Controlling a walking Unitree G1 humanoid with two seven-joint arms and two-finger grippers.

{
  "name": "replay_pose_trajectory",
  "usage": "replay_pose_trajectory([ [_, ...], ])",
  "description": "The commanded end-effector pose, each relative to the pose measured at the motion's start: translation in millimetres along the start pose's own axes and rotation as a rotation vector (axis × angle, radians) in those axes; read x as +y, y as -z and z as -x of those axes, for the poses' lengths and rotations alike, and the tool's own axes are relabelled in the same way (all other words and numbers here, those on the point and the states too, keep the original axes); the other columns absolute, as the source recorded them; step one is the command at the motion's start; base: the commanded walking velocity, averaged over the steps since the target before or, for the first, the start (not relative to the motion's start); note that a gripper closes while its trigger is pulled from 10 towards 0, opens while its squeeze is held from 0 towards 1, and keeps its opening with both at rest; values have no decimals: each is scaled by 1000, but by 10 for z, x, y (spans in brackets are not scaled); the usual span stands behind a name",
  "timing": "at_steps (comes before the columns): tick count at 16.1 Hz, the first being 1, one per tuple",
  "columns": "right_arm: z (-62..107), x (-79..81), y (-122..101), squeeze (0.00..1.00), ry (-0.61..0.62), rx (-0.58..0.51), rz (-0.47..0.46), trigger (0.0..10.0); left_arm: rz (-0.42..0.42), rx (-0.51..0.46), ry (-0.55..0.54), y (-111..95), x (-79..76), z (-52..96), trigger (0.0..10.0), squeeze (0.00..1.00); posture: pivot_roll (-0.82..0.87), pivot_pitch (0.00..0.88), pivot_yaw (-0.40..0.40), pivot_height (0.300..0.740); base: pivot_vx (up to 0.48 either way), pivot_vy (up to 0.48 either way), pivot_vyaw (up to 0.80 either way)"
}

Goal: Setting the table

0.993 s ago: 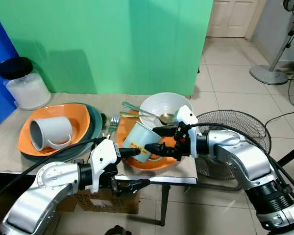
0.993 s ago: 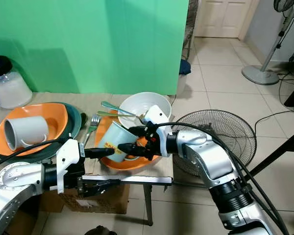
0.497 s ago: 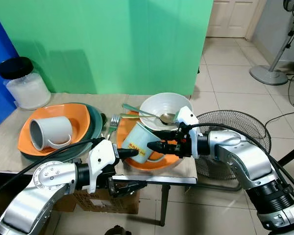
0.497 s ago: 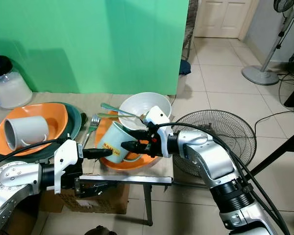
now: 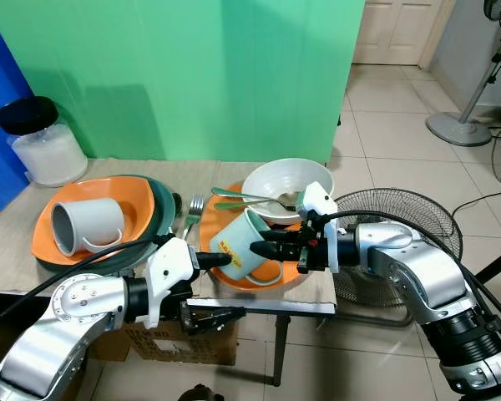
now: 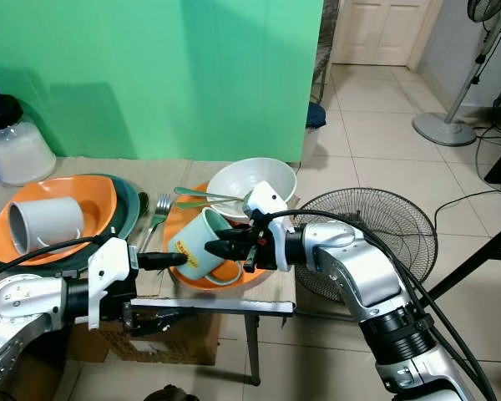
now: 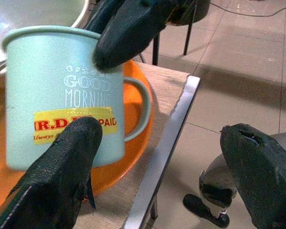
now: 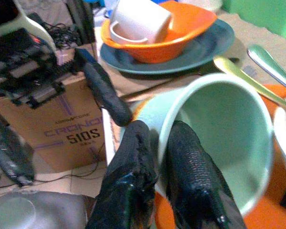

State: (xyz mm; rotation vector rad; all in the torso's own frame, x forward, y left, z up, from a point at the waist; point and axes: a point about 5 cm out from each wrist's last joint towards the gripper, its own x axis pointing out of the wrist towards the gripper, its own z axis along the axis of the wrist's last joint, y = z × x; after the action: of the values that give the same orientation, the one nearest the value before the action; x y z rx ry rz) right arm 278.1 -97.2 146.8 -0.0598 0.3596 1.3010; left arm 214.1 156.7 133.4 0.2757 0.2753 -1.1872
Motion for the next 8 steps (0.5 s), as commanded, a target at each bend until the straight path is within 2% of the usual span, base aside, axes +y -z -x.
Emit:
replay_pose_trajectory([
  [1, -10, 49, -38, 0, -38, -7, 10, 0, -15, 10, -35, 5, 43, 69, 10000, 141, 64, 0, 34, 740, 0, 0, 0],
  [4, -16, 91, -29, 0, -60, -10, 9, 0, -24, 7, -52, -6, 44, 113, 10000, 75, 66, 0, 34, 740, 0, 0, 0],
  [8, 8, 147, -14, 0, -87, -15, 2, 0, -35, -1, -57, -37, 27, 140, 10000, 67, 65, 0, 39, 740, 0, 0, 0],
])
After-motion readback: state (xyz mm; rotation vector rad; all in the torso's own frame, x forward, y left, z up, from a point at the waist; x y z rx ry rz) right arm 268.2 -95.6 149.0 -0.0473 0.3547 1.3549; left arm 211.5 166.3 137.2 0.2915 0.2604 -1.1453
